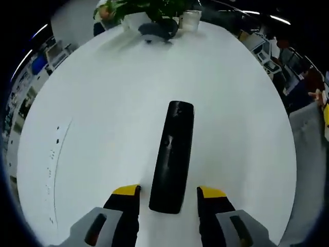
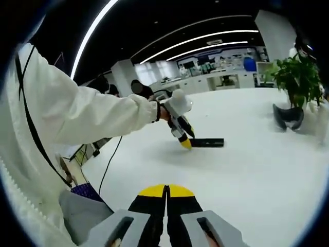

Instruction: Press the specified remote control buttons in sequence, fully releasing each button before pressing the next.

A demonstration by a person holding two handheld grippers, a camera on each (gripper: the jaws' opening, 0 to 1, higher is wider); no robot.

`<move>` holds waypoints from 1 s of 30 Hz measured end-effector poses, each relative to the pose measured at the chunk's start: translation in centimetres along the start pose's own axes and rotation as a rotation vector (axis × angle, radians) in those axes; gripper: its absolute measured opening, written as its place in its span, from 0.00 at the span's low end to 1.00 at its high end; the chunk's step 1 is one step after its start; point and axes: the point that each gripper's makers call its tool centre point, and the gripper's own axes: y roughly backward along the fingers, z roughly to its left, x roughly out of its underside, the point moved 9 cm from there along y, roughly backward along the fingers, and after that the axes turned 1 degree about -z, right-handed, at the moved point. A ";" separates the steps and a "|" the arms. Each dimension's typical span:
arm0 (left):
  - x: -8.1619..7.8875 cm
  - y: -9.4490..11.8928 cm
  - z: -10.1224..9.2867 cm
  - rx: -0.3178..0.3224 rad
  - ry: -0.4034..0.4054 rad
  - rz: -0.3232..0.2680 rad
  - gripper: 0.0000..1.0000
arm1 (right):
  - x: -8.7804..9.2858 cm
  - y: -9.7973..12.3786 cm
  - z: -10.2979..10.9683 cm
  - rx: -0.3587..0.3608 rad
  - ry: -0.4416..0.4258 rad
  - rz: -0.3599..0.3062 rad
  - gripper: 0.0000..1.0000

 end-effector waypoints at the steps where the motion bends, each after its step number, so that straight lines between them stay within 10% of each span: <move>1: 0.0 0.0 -0.1 -0.007 -0.029 0.009 0.43 | 0.0 0.0 0.1 -0.001 0.002 -0.004 0.00; 15: -1.1 -0.5 -0.2 0.016 -0.110 0.102 0.23 | -0.8 0.7 1.1 -0.027 0.032 -0.026 0.00; 30: -0.8 -0.5 -2.6 -0.011 -0.073 0.102 0.22 | -1.5 1.7 1.5 0.005 0.061 -0.059 0.00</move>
